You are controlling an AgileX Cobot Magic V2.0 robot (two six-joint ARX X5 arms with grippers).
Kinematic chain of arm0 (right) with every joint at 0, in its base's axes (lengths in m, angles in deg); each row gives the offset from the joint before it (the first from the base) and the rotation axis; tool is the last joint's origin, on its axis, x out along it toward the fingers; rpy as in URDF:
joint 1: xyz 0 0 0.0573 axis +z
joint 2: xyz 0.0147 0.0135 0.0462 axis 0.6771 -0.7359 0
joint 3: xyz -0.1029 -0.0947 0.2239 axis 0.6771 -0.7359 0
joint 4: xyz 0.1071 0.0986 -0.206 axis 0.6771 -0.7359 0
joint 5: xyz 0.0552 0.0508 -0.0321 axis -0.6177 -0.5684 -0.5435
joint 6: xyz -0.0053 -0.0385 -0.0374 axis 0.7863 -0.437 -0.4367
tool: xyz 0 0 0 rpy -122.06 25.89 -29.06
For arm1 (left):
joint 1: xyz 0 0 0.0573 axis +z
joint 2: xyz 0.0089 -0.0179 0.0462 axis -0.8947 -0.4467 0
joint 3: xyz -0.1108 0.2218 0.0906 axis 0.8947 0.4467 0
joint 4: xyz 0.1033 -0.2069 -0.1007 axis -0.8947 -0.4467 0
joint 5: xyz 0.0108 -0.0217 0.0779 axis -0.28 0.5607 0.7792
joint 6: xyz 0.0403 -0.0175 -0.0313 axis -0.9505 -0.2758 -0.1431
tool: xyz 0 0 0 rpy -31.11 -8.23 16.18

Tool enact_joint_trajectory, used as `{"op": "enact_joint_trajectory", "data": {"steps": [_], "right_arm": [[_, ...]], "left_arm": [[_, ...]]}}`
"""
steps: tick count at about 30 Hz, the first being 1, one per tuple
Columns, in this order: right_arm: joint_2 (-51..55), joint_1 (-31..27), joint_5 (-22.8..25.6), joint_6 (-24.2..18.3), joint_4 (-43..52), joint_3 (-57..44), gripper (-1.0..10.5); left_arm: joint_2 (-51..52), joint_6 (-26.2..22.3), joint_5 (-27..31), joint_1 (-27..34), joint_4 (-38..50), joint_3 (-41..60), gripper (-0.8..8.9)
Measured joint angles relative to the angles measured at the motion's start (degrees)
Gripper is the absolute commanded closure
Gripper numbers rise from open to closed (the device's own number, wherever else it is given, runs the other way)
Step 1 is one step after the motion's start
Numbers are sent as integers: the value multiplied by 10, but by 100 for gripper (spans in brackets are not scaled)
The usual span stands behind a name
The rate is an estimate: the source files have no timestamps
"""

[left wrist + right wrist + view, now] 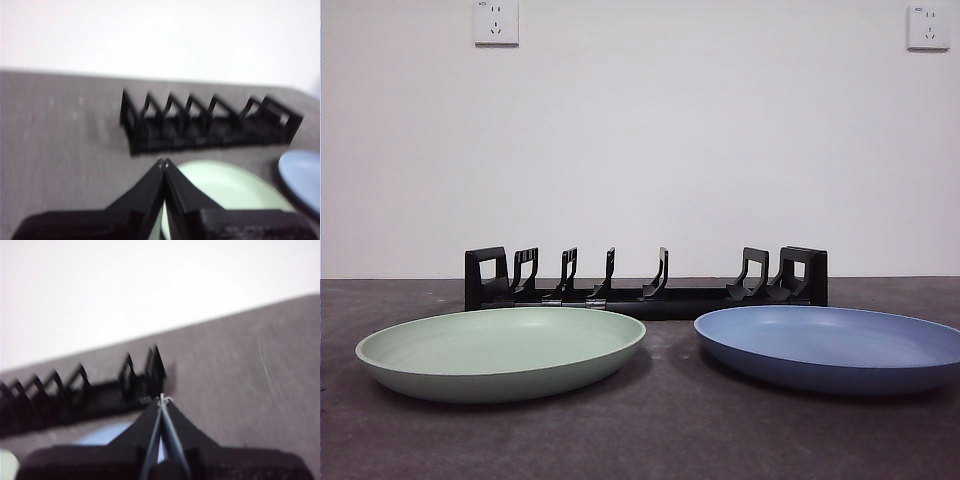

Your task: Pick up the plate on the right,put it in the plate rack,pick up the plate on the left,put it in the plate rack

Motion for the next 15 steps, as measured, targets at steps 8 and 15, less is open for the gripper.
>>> {"op": "enact_joint_trajectory", "data": {"steps": [8, 15], "right_arm": [[-116, 0, -45, 6, -109, 165, 956], [-248, 0, -116, -65, -279, 341, 956]], "left_arm": [[-94, 3, -17, 0, -70, -136, 820], [-199, -18, -117, 0, -164, -273, 819]]}}
